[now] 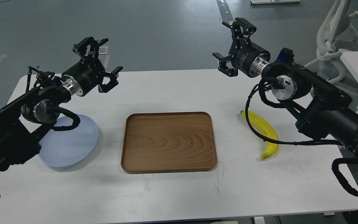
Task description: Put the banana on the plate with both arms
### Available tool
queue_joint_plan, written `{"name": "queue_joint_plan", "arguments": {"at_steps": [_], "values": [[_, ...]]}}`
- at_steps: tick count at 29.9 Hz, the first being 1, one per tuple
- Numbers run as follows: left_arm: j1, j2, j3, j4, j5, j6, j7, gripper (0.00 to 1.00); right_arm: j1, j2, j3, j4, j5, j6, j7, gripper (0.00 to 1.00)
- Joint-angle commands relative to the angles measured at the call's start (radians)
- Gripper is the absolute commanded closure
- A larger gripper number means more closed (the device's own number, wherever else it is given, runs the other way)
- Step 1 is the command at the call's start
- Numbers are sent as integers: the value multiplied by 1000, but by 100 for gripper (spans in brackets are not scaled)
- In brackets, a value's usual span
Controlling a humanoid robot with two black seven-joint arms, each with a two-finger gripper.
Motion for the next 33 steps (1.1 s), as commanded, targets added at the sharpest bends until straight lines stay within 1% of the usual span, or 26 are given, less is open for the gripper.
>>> {"name": "queue_joint_plan", "arguments": {"at_steps": [1,8,33], "values": [[-2,-6,0,9,0,1,3,2,0,0,-2,1,0,2,0,0],[-2,-16,0,13,0,20,3,2,2,0,0,1,0,2,-2,0],[0,-25,0,13,0,21,1,2,8,0,0,1,0,2,-2,0]]}}
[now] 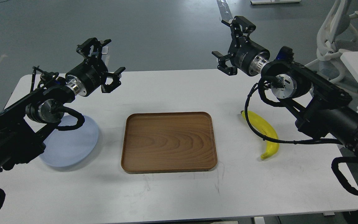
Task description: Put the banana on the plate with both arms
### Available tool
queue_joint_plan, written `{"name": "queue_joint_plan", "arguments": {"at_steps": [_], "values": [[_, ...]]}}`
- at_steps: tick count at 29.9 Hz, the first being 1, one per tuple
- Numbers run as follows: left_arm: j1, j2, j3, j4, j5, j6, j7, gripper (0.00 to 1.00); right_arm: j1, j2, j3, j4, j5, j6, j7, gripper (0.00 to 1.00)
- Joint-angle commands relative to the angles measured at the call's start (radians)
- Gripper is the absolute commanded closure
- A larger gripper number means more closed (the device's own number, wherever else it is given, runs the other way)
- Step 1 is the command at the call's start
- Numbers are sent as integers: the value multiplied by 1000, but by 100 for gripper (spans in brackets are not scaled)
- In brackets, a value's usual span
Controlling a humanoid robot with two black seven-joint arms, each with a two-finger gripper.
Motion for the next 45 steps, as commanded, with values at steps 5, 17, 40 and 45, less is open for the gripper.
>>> {"name": "queue_joint_plan", "arguments": {"at_steps": [5,17,40,45], "values": [[8,0,0,0,-1,-1,-2,2,0,5,-3,0,0,0,-2,0],[8,3,0,-7,-2,-2,-2,2,2,8,-6,-2,-2,-2,-3,0],[4,1,0,-15,21,90,-106,2,-8,5,-12,14,0,0,-6,0],[-55,6,32,-21,416,245,-242,2,-14,2,-11,12,0,1,-5,0]]}}
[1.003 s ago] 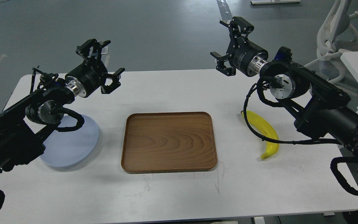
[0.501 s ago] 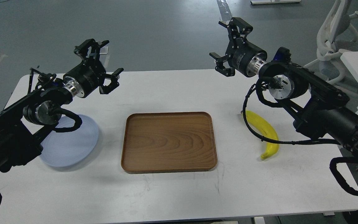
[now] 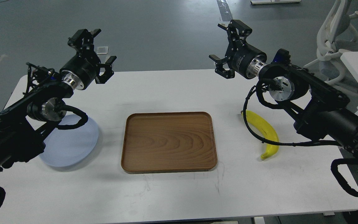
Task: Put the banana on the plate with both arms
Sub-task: 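Lower the left gripper to the light blue plate's rim and grasp it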
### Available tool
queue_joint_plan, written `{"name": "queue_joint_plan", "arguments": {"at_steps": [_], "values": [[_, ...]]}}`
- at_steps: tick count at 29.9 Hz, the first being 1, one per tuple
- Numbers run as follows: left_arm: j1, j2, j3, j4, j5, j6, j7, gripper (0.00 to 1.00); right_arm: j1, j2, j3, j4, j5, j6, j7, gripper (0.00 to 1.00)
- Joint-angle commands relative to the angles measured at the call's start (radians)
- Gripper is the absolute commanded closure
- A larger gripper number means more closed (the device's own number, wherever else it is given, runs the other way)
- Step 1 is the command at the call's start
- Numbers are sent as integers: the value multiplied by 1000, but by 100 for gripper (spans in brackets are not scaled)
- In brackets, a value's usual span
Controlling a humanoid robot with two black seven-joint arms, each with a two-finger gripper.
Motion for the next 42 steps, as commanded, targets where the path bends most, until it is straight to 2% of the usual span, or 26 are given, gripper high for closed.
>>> {"name": "queue_joint_plan", "arguments": {"at_steps": [1,2,3,4,7,9,11,14,15,19,26,31,38,42], "values": [[-32,10,27,-7,351,142,-54,2,-7,-1,1,-1,0,0,3,0],[-33,21,39,-24,505,209,-53,2,-10,-1,3,0,0,2,4,0],[-33,21,39,-24,507,210,-53,2,-10,-1,3,0,0,2,4,0],[-27,47,54,-45,653,269,-54,2,-10,-3,3,-1,0,0,4,0],[3,174,150,-116,902,363,-54,2,-12,-12,6,-1,0,0,6,0],[16,229,219,-147,941,406,-54,2,-12,-16,6,-3,0,2,6,0],[25,332,348,-182,946,475,-59,2,-16,-26,7,-3,0,2,6,0],[36,436,489,-199,947,523,-65,2,-25,-29,9,-4,0,2,9,0],[36,437,490,-199,947,523,-65,2,-25,-29,9,-4,0,2,9,0],[110,496,594,-202,944,615,-102,3,-38,-29,12,-6,-2,0,10,0],[232,496,596,-187,941,626,-99,4,-38,-26,12,-9,-2,0,12,0],[296,461,597,-112,941,646,-102,6,-36,-29,12,-7,-2,0,12,0],[316,421,597,-39,940,646,-103,8,-36,-33,12,-7,-2,0,13,0],[330,406,597,-7,940,646,-105,15,-36,-33,12,-9,-2,0,13,0]]}}
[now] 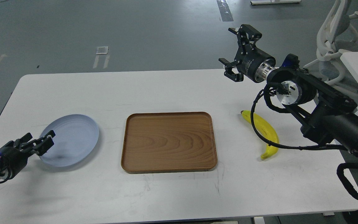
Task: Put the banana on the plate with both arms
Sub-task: 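Lower the left gripper to the light blue plate's rim and grasp it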
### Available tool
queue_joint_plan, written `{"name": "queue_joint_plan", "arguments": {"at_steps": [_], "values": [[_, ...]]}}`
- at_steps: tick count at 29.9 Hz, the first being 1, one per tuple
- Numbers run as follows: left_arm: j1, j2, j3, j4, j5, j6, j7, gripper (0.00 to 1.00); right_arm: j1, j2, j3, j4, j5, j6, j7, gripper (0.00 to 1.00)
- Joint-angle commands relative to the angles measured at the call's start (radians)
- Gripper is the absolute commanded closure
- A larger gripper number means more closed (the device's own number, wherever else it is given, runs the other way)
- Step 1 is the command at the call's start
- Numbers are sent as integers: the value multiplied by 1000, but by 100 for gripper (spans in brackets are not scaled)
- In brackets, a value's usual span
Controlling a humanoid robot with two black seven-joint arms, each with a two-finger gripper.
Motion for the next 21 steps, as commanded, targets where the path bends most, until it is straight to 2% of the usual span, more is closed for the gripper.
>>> {"name": "queue_joint_plan", "arguments": {"at_steps": [1,7,11,18,21], "values": [[7,-13,0,29,-1,0,-1,16,0,0,0,0,0,0,1,0],[27,-27,0,55,-1,0,-3,30,0,-1,0,0,0,0,0,0],[35,-33,2,66,-1,-6,2,53,0,-5,0,-2,0,0,1,0],[36,-38,2,77,-1,-24,2,59,0,-5,0,-2,0,-2,0,0],[36,-38,2,77,-1,-24,0,80,-2,-5,0,-2,0,-2,1,0]]}}
